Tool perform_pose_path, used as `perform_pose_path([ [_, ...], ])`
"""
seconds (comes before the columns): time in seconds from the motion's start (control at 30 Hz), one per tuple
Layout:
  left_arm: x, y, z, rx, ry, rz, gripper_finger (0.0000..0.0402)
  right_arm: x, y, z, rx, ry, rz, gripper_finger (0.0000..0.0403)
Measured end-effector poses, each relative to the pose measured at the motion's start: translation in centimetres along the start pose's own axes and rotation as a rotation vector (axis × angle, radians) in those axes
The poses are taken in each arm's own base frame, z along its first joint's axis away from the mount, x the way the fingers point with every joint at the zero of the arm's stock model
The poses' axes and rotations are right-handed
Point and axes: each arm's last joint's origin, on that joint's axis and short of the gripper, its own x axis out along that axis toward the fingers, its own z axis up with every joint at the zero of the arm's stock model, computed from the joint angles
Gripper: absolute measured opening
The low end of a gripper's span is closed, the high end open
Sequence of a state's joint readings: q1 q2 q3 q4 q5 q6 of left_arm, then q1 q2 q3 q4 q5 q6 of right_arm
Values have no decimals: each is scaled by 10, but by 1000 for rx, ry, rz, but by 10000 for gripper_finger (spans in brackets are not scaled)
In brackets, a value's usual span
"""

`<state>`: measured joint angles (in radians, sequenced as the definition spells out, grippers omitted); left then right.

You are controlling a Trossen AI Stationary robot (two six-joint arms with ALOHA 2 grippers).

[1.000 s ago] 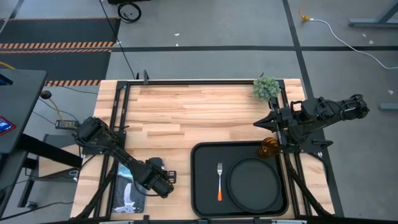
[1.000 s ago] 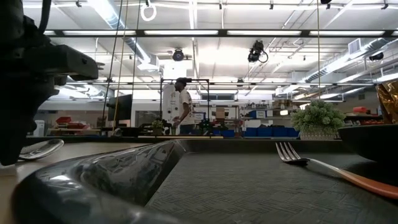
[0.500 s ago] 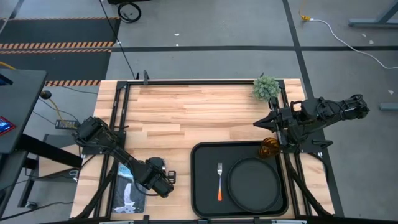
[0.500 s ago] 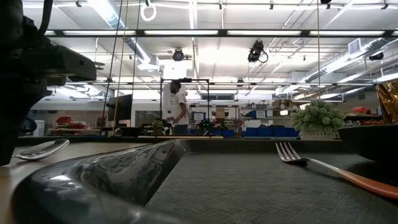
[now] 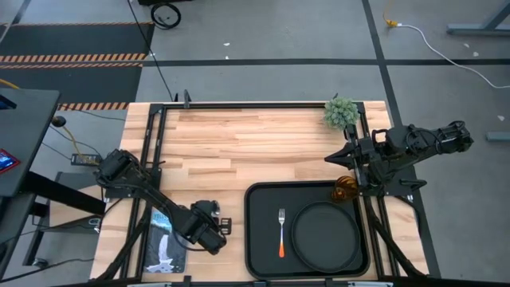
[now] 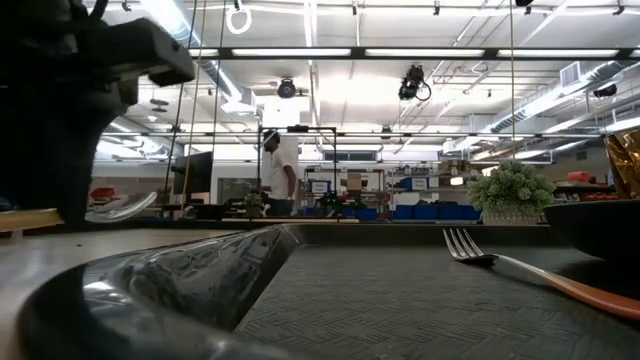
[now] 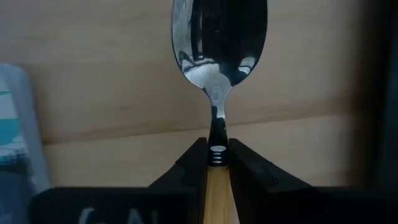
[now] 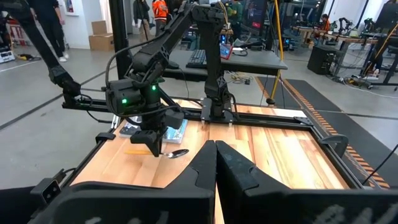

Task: Pick and place plate/cup/fork/spoon on tray
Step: Put the yellow spoon on the black serving tray to the left of the orange fork

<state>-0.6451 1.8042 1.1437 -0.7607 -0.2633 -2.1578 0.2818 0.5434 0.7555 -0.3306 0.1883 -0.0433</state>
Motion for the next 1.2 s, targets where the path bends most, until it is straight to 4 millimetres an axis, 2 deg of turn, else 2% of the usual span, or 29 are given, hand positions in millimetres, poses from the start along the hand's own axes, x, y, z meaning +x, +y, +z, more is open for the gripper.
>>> perform_pose_path([
  [0.4, -12, -27, -2, -27, -39, -218, 58, 0, 0, 0, 0, 0, 0, 9],
  [0.9, -9, -76, 19, 6, -30, -529, 58, 0, 0, 0, -1, 2, 0, 9],
  [1.1, -4, -89, 18, 34, -44, -552, 58, 0, 0, -1, -3, 11, 0, 9],
  [1.2, -5, -105, 14, 64, -45, -566, 59, 0, 0, -1, -3, 11, 0, 9],
])
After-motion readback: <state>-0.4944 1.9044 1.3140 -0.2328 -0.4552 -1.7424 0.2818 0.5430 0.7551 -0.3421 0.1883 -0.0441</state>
